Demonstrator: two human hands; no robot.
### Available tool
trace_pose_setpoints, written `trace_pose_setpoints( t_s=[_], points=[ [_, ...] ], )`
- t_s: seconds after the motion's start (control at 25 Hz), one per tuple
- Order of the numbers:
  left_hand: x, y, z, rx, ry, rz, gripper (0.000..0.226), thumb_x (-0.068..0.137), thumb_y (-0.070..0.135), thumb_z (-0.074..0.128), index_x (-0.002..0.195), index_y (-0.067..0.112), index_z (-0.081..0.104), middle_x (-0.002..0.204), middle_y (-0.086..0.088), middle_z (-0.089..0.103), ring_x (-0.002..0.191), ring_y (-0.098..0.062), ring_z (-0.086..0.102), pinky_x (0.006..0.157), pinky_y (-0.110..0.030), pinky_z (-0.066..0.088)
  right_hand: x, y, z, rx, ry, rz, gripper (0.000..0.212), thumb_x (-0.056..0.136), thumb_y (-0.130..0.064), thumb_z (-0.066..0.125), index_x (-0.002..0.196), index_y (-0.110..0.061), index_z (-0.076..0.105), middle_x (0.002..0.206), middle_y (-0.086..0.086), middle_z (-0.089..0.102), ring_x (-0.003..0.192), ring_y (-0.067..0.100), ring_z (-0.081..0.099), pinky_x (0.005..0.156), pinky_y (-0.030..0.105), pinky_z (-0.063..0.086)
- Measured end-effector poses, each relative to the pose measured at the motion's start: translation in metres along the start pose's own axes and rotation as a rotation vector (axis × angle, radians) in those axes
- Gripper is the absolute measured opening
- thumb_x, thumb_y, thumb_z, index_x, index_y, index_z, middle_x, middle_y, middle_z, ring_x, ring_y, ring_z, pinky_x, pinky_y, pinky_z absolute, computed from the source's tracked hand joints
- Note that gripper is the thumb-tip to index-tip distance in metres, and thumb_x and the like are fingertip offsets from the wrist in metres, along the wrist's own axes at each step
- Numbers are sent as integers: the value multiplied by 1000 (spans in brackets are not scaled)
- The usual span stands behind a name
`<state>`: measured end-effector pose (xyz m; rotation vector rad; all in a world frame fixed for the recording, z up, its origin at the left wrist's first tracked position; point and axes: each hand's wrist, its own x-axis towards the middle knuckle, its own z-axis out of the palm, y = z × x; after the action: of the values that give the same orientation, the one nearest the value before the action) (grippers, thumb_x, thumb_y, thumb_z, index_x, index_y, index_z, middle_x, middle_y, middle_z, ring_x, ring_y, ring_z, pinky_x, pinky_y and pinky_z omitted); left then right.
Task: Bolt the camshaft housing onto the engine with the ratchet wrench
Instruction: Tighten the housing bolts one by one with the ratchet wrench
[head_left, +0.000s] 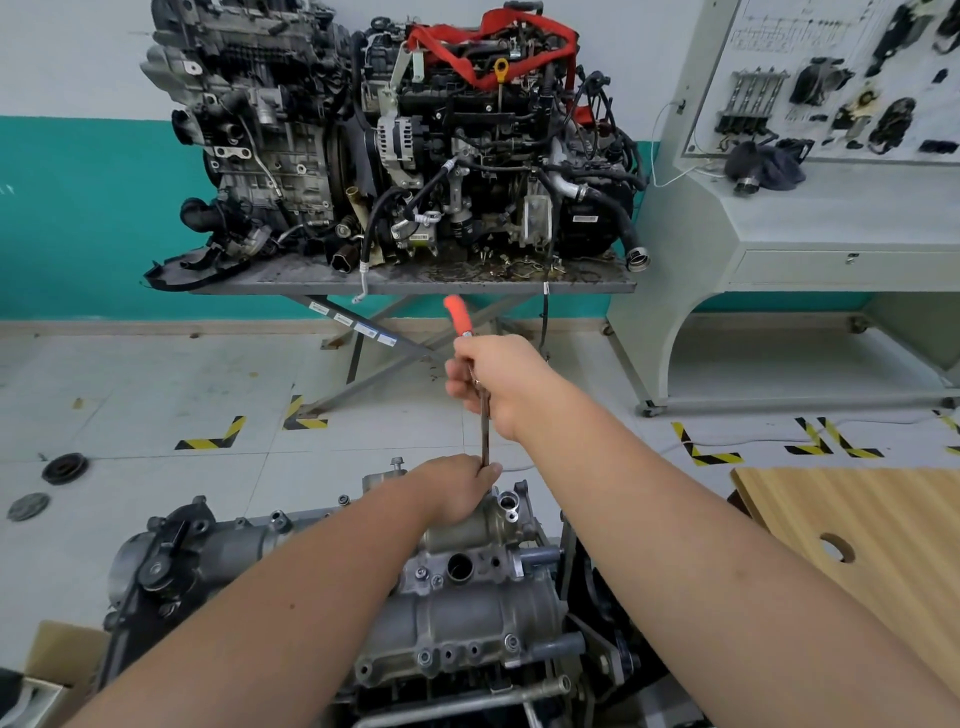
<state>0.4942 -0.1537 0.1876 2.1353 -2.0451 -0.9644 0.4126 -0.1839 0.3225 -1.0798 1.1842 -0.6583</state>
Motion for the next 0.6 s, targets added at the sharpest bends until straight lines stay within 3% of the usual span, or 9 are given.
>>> trace_pose_setpoints(
  t_s=[0.08, 0.16, 0.28, 0.4, 0.52, 0.56, 0.6],
  points=[
    [0, 1, -1, 17, -15, 2, 44, 106, 49, 22, 87, 19, 48, 107, -7, 62, 97, -24, 53, 82, -33, 34, 2, 6, -4, 320, -27, 36, 11, 101, -18, 51, 91, -18, 53, 57, -7, 57, 50, 10, 56, 60, 26, 35],
    [3, 0, -2, 9, -23, -2, 45, 106, 49, 22, 101, 15, 52, 118, -11, 62, 101, -26, 53, 84, -33, 35, 3, 15, -12, 599, -49, 22, 20, 99, -13, 55, 80, -18, 51, 60, -6, 54, 59, 12, 54, 62, 26, 38],
    [2, 3, -2, -2, -50, -27, 51, 105, 50, 25, 118, 12, 57, 126, -12, 61, 112, -28, 55, 89, -34, 38, -2, 37, -23, 769, -121, -146, 23, 98, -9, 57, 78, -21, 56, 74, -3, 61, 71, 14, 56, 68, 28, 41],
    [-2, 7, -6, -66, -57, -60, 51, 105, 48, 28, 122, 10, 58, 130, -13, 60, 118, -30, 54, 98, -36, 40, -9, 61, -23, 548, -90, -381, 18, 99, -16, 59, 100, -30, 70, 94, -6, 73, 88, 11, 66, 78, 29, 51],
    [-12, 8, -14, -85, -58, -64, 39, 106, 32, 34, 125, 8, 58, 135, -14, 58, 121, -32, 53, 102, -38, 43, -12, 84, -20, -4, 172, -752, 27, 97, -26, 62, 109, -50, 68, 124, -12, 65, 118, 5, 59, 101, 34, 50],
    [-13, 18, -17, 40, 59, -133, 34, 105, 22, 39, 128, 4, 56, 137, -19, 55, 124, -34, 52, 100, -37, 45, -13, 89, -19, -134, 198, -883, 28, 96, -21, 63, 113, -43, 69, 131, -7, 61, 124, 7, 55, 105, 36, 47],
    [-24, 24, -29, 44, 45, -258, 34, 100, 11, 46, 132, -2, 52, 138, -25, 51, 127, -38, 49, 98, -38, 47, -11, 90, -19, -309, 215, -1022, 27, 93, -12, 65, 113, -29, 73, 135, 1, 61, 126, 14, 54, 106, 37, 46]
  ],
)
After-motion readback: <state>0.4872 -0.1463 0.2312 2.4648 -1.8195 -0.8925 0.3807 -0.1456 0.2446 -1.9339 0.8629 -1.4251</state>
